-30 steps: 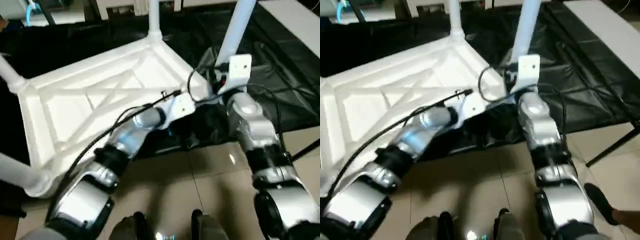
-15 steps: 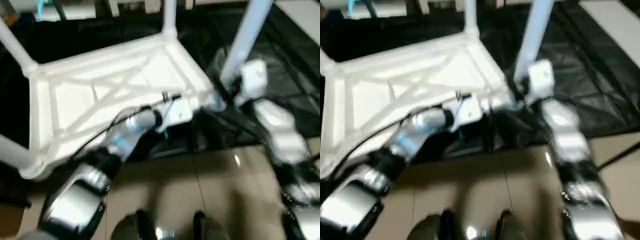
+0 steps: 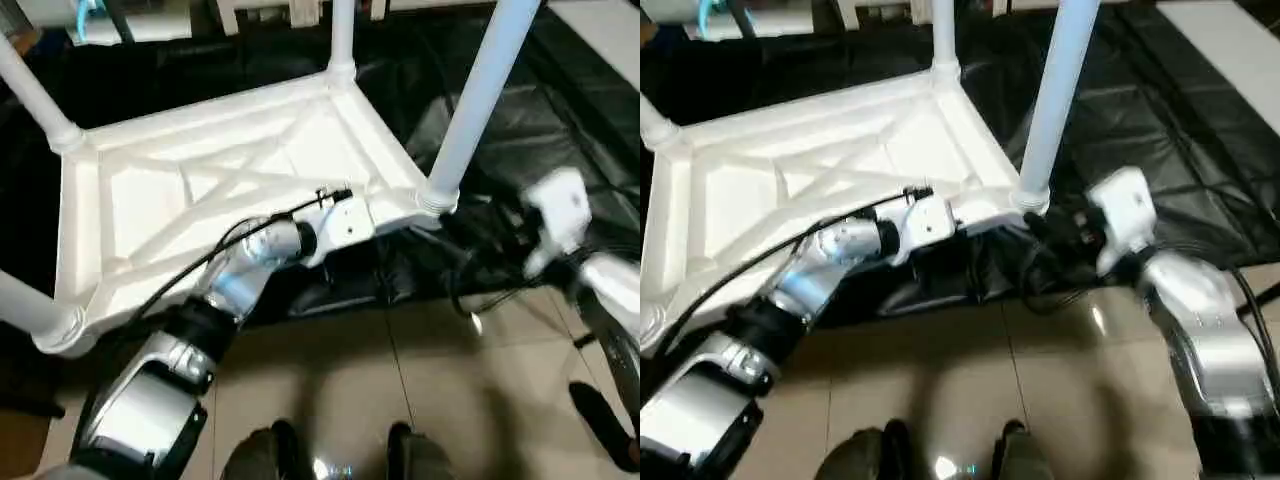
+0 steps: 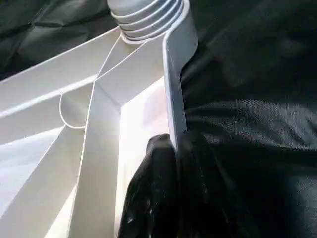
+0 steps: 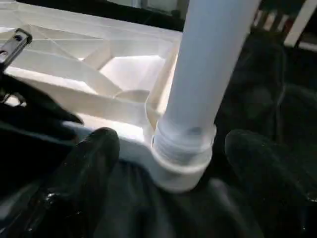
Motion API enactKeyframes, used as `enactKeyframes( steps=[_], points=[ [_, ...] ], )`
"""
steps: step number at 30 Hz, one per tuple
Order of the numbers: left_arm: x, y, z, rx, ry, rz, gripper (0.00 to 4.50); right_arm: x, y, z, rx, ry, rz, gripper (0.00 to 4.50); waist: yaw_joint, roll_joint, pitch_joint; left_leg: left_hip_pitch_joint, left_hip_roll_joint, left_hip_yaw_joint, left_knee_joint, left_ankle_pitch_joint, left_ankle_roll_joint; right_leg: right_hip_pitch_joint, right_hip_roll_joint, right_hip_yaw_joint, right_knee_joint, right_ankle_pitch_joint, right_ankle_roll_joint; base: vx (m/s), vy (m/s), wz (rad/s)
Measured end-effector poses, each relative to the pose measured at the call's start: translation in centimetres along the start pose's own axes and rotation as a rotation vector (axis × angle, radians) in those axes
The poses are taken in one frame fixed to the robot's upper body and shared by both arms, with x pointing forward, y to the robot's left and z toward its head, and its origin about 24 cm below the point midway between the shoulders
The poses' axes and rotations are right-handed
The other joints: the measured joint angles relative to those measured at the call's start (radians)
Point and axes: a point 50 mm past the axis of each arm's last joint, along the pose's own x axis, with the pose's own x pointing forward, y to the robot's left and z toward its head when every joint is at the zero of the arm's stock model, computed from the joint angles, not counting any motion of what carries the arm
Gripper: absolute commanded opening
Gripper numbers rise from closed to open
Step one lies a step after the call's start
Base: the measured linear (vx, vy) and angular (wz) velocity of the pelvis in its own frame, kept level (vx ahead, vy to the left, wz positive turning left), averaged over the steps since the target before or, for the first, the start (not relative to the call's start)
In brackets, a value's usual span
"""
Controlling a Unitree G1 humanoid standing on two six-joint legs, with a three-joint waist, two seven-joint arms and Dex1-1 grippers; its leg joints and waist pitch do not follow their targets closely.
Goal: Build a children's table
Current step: Rotate leg to tighten
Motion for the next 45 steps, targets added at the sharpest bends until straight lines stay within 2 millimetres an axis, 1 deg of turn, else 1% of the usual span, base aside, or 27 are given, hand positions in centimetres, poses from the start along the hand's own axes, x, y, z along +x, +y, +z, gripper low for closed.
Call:
enactKeyframes(
  steps=[6, 9, 11, 14, 18, 21, 23, 25, 27, 28, 29, 30, 31, 32, 33, 34, 35, 36, 37, 38, 39, 40, 41, 42, 43, 44, 45],
  points=[
    [0.1, 0.0, 0.3, -0.047, -0.03, -0.004, 0.0, -0.5, 1.1, 0.2, 0.047, -0.012, -0.046, 3.83, -0.003, 0.002, 0.0, -0.001, -0.005, 0.0, -0.003, 0.0, 0.0, 0.0, -0.004, 0.0, -0.005, -0.001, 0.001, 0.0, 0.0, 0.0],
    [0.3, -0.2, 0.6, -0.063, -0.051, -0.012, 0.0, -0.4, 1.6, 0.6, 0.061, -0.02, -0.043, 3.83, -0.002, 0.002, 0.001, 0.006, -0.011, 0.0, -0.017, 0.0, 0.0, 0.006, -0.007, -0.001, -0.018, -0.007, 0.011, 0.0, 0.0, 0.0],
    [0.4, -0.5, 0.4, -0.074, -0.052, -0.019, 0.0, -0.3, 1.9, 0.6, 0.072, -0.018, -0.035, 3.83, -0.003, 0.004, 0.005, 0.028, -0.012, 0.001, -0.03, -0.001, -0.001, 0.028, -0.007, -0.006, -0.035, -0.013, 0.019, 0.026, 0.006, -0.01],
    [0.2, -0.6, 0.0, -0.089, -0.046, -0.016, 0.0, -0.3, 2.0, 0.5, 0.086, -0.014, -0.039, 3.83, -0.01, 0.003, 0.008, 0.054, -0.013, 0.0, -0.036, -0.015, -0.008, 0.056, -0.007, -0.012, -0.05, -0.016, 0.024, 0.074, 0.011, -0.06],
    [0.1, -0.5, -0.1, -0.1, -0.045, -0.001, 0.0, -0.3, 2.1, 0.7, 0.086, -0.012, -0.041, 3.83, -0.02, 0.001, 0.009, 0.074, -0.018, 0.0, -0.044, -0.027, -0.012, 0.074, -0.008, -0.005, -0.051, -0.027, 0.034, 0.096, 0.001, -0.01],
    [0.0, -0.4, -0.1, -0.102, -0.045, 0.006, 0.0, -0.3, 2.2, 0.7, 0.086, -0.009, -0.039, 3.83, -0.022, 0.002, 0.008, 0.087, -0.02, -0.001, -0.046, -0.042, -0.008, 0.087, -0.008, -0.002, -0.048, -0.036, 0.032, 0.126, -0.015, 0.07],
    [0.0, -0.2, 0.0, -0.096, -0.053, 0.012, 0.0, -0.3, 2.2, 0.7, 0.086, -0.009, -0.039, 3.83, -0.021, 0.003, 0.006, 0.089, -0.021, -0.002, -0.045, -0.054, 0.0, 0.09, -0.007, -0.001, -0.041, -0.056, 0.024, 0.149, -0.012, 0.06],
    [-0.1, -0.1, 0.2, -0.091, -0.058, 0.017, 0.0, -0.3, 2.2, 0.7, 0.086, -0.008, -0.039, 3.83, -0.021, 0.004, 0.004, 0.087, -0.027, -0.005, -0.036, -0.072, 0.027, 0.091, -0.006, 0.001, -0.03, -0.076, 0.017, 0.161, -0.008, 0.09],
    [-0.1, -0.1, 0.3, -0.09, -0.062, 0.018, 0.0, -0.3, 2.2, 0.7, 0.087, -0.005, -0.038, 3.83, -0.022, 0.008, 0.002, 0.086, -0.031, -0.015, -0.014, -0.102, 0.075, 0.104, -0.005, 0.002, -0.023, -0.097, 0.012, 0.17, 0.003, 0.14],
    [-0.1, -0.1, 0.3, -0.09, -0.062, 0.017, 0.0, -0.3, 2.2, 0.7, 0.086, -0.004, -0.038, 3.83, -0.027, 0.009, 0.002, 0.091, -0.034, -0.022, -0.004, -0.114, 0.091, 0.107, -0.005, 0.001, -0.008, -0.115, -0.007, 0.175, 0.006, 0.16],
    [-0.2, -0.1, 0.2, -0.091, -0.06, 0.019, 0.0, -0.3, 2.2, 0.8, 0.082, -0.004, -0.035, 3.83, -0.033, 0.009, 0.002, 0.1, -0.039, -0.029, -0.002, -0.123, 0.087, 0.099, -0.006, 0.0, 0.024, -0.133, -0.037, 0.163, -0.018, 0.18],
    [-0.4, 0.0, 0.0, -0.097, -0.056, 0.025, 0.0, -0.2, 2.2, 0.9, 0.077, -0.005, -0.029, 3.83, -0.038, 0.005, 0.001, 0.112, -0.041, -0.038, 0.003, -0.133, 0.074, 0.081, -0.01, 0.0, 0.067, -0.141, -0.046, 0.128, -0.075, 0.01],
    [-0.7, 0.2, -0.4, -0.106, -0.048, 0.039, 0.0, -0.1, 2.4, 1.0, 0.072, -0.006, -0.023, 3.83, -0.043, 0.001, 0.001, 0.124, -0.048, -0.056, 0.014, -0.147, 0.052, 0.055, -0.009, 0.0, 0.121, -0.146, -0.028, 0.128, -0.075, 0.01],
    [-1.0, 0.5, -0.8, -0.113, -0.037, 0.057, 0.0, -0.2, 2.3, 0.9, 0.066, -0.001, -0.025, 3.83, -0.054, -0.021, 0.002, 0.128, -0.08, -0.099, 0.035, -0.171, 0.055, 0.034, -0.011, 0.008, 0.13, -0.144, 0.028, 0.041, -0.126, -0.08],
    [-0.9, 0.5, -0.7, -0.115, -0.038, 0.062, 0.0, -0.5, 2.0, 0.7, 0.045, 0.021, -0.038, 3.83, -0.063, -0.034, 0.004, 0.103, -0.111, -0.13, 0.08, -0.198, 0.104, 0.047, -0.007, 0.032, 0.127, -0.161, 0.065, 0.048, -0.082, 0.38],
    [-0.5, 0.2, -0.4, -0.121, -0.047, 0.055, 0.0, -0.9, 1.4, 0.3, 0.033, 0.049, -0.065, 3.83, -0.067, -0.024, 0.0, 0.078, -0.111, -0.143, 0.131, -0.209, 0.168, 0.059, -0.001, 0.028, 0.124, -0.174, 0.069, 0.048, -0.082, 0.38],
    [0.1, -0.3, 0.1, -0.119, -0.06, 0.029, 0.0, -1.1, 0.8, 0.0, 0.035, 0.065, -0.091, 3.83, -0.065, -0.008, -0.002, 0.028, -0.114, -0.133, 0.209, -0.208, 0.176, 0.086, -0.002, 0.007, 0.099, -0.176, 0.072, 0.144, -0.013, 0.68],
    [0.6, -0.9, 0.5, -0.115, -0.07, 0.0, 0.0, -1.1, 0.7, -0.1, 0.038, 0.063, -0.098, 3.83, -0.059, -0.005, -0.002, 0.002, -0.121, -0.122, 0.213, -0.201, 0.163, 0.111, -0.005, -0.013, 0.076, -0.174, 0.071, 0.163, -0.006, 0.55],
    [1.0, -1.4, 0.8, -0.105, -0.076, -0.031, 0.0, -0.9, 0.9, 0.2, 0.04, 0.049, -0.089, 3.83, -0.057, 0.008, -0.003, -0.023, -0.119, -0.109, 0.168, -0.18, 0.132, 0.147, -0.004, -0.057, 0.046, -0.171, 0.067, 0.163, -0.006, 0.55],
    [1.1, -1.6, 1.0, -0.094, -0.079, -0.047, 0.0, -0.7, 1.0, 0.5, 0.042, 0.032, -0.083, 3.83, -0.053, 0.038, -0.01, -0.015, -0.109, -0.11, 0.093, -0.161, 0.114, 0.17, 0.014, -0.075, 0.029, -0.174, 0.071, 0.147, 0.012, 0.48],
    [0.8, -1.5, 0.9, -0.085, -0.075, -0.049, 0.0, -0.3, 1.2, 1.0, 0.041, 0.009, -0.074, 3.83, -0.052, 0.057, -0.006, 0.001, -0.089, -0.128, 0.062, -0.076, 0.072, 0.175, 0.038, -0.088, 0.047, -0.186, 0.08, 0.141, 0.056, 0.09],
    [0.3, -1.1, 0.3, -0.088, -0.057, -0.033, 0.0, 0.0, 1.6, 1.4, 0.04, -0.012, -0.054, 3.83, -0.06, 0.055, -0.006, 0.012, -0.098, -0.136, 0.087, -0.104, 0.057, 0.162, 0.033, -0.071, 0.117, -0.206, 0.1, 0.141, 0.056, 0.09],
    [-0.2, -0.6, -0.1, -0.096, -0.049, -0.012, 0.0, -0.1, 1.7, 1.4, 0.036, -0.017, -0.051, 3.83, -0.066, 0.052, -0.005, 0.024, -0.106, -0.136, 0.091, -0.117, 0.06, 0.127, 0.039, -0.043, 0.183, -0.209, 0.094, 0.175, 0.072, -0.15],
    [-0.7, -0.2, -0.6, -0.103, -0.038, 0.009, 0.0, -0.2, 1.6, 1.2, 0.037, -0.01, -0.054, 3.83, -0.072, 0.048, -0.006, 0.035, -0.117, -0.139, 0.088, -0.12, 0.061, 0.091, 0.046, -0.024, 0.212, -0.211, 0.092, 0.187, 0.04, -0.04],
    [-1.1, 0.3, -0.8, -0.118, -0.04, 0.033, 0.0, -0.5, 1.5, 1.1, 0.037, -0.002, -0.064, 3.83, -0.079, 0.039, -0.008, 0.041, -0.134, -0.14, 0.083, -0.122, 0.062, 0.034, 0.051, -0.005, 0.21, -0.199, 0.111, 0.187, 0.04, -0.04],
    [-1.2, 0.5, -0.8, -0.123, -0.043, 0.04, 0.0, -0.6, 1.4, 1.0, 0.038, 0.001, -0.069, 3.83, -0.086, 0.026, -0.007, 0.045, -0.15, -0.139, 0.081, -0.121, 0.057, -0.012, 0.052, 0.014, 0.197, -0.176, 0.126, 0.0, 0.0, 0.0],
    [-1.3, 0.5, -0.9, -0.124, -0.042, 0.042, 0.0, -0.6, 1.4, 0.9, 0.039, 0.003, -0.068, 3.83, -0.091, 0.007, -0.006, 0.054, -0.174, -0.136, 0.084, -0.125, 0.053, -0.045, 0.046, 0.039, 0.156, -0.126, 0.114, -0.186, -0.032, 0.11]
  ],
)
